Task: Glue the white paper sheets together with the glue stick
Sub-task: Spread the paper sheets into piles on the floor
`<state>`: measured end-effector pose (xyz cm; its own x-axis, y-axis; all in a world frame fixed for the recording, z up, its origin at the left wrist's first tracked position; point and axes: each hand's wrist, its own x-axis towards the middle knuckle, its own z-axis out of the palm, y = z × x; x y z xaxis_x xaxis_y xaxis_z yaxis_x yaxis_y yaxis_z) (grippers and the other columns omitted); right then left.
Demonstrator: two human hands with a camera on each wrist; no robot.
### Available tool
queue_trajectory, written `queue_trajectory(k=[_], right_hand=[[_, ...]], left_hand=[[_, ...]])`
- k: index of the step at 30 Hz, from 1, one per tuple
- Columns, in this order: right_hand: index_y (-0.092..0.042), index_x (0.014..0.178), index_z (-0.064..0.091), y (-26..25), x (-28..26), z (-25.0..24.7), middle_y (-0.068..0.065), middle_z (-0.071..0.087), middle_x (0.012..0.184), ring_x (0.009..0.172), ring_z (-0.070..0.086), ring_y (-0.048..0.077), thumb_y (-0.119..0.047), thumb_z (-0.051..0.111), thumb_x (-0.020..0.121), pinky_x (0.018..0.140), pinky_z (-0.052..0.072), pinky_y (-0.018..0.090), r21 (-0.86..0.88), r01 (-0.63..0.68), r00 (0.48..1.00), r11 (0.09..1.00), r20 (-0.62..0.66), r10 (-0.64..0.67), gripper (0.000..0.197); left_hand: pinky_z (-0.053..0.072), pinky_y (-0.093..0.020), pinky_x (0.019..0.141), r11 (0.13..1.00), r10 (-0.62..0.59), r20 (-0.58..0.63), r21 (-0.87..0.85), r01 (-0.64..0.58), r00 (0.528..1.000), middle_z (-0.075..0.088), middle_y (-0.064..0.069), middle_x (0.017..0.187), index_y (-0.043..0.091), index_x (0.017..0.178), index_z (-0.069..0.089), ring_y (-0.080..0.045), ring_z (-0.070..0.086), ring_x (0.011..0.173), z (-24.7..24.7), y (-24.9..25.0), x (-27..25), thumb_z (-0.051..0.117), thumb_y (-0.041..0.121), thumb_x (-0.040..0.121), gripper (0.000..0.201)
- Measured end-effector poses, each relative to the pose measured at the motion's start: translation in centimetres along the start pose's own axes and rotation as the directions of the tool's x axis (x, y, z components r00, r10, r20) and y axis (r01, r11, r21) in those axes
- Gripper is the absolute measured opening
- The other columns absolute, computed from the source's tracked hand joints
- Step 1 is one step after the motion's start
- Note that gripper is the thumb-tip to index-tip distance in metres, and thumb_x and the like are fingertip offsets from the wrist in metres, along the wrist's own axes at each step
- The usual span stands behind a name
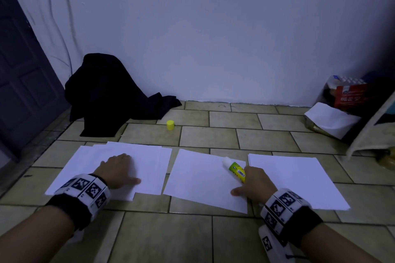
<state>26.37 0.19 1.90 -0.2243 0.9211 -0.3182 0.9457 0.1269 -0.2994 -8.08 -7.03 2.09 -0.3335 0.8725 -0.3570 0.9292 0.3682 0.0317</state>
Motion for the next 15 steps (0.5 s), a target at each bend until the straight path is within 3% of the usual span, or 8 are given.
queue_trajectory(k=[3, 7, 12, 15], right_hand=[[-0.016, 0.094, 0.046, 0.1, 0.0, 0.0, 0.000, 0.051, 0.095, 0.084, 0.052, 0.014, -0.039, 0.078, 0.073, 0.067, 0.041, 0.020, 0.017, -0.013, 1.000, 1.000, 0.003, 0.013, 0.045], [-0.016, 0.094, 0.046, 0.0, 0.0, 0.0, 0.000, 0.051, 0.096, 0.084, 0.051, 0.014, -0.038, 0.078, 0.074, 0.066, 0.040, 0.020, 0.018, -0.015, 1.000, 1.000, 0.011, 0.014, 0.044], [-0.013, 0.105, 0.051, -0.3, 0.1, 0.1, 0.000, 0.050, 0.097, 0.086, 0.051, 0.014, -0.038, 0.076, 0.074, 0.070, 0.042, 0.021, -0.002, -0.013, 1.000, 1.000, 0.018, 0.013, 0.047], [-0.015, 0.099, 0.048, -0.2, 0.1, 0.2, 0.000, 0.050, 0.096, 0.085, 0.052, 0.014, -0.039, 0.077, 0.074, 0.069, 0.042, 0.021, 0.010, -0.018, 1.000, 1.000, 0.016, 0.018, 0.044]], left_hand=[[0.035, -0.038, 0.106, 1.000, 0.006, -0.001, 0.016, -0.006, 1.000, 0.037, -0.002, 0.146, 0.012, 0.141, 0.032, -0.022, 0.041, 0.130, -0.4, -0.3, -0.2, 0.062, 0.052, 0.086, 0.075], [0.020, -0.043, 0.118, 0.994, 0.098, -0.072, -0.047, -0.102, 0.993, 0.008, -0.003, 0.162, 0.012, 0.153, 0.014, -0.022, 0.018, 0.146, -0.2, 1.0, -0.4, 0.057, 0.049, 0.091, 0.083], [0.019, -0.042, 0.117, 0.978, 0.210, -0.096, 0.005, -0.210, 0.973, 0.011, -0.001, 0.161, 0.015, 0.152, 0.016, -0.020, 0.015, 0.146, 0.8, 4.7, -0.4, 0.048, 0.063, 0.089, 0.085], [0.021, -0.047, 0.114, 0.978, 0.206, -0.076, 0.057, -0.202, 0.976, 0.011, -0.002, 0.160, 0.015, 0.151, 0.017, -0.023, 0.012, 0.146, 1.4, 5.6, -0.1, 0.049, 0.065, 0.087, 0.087]])
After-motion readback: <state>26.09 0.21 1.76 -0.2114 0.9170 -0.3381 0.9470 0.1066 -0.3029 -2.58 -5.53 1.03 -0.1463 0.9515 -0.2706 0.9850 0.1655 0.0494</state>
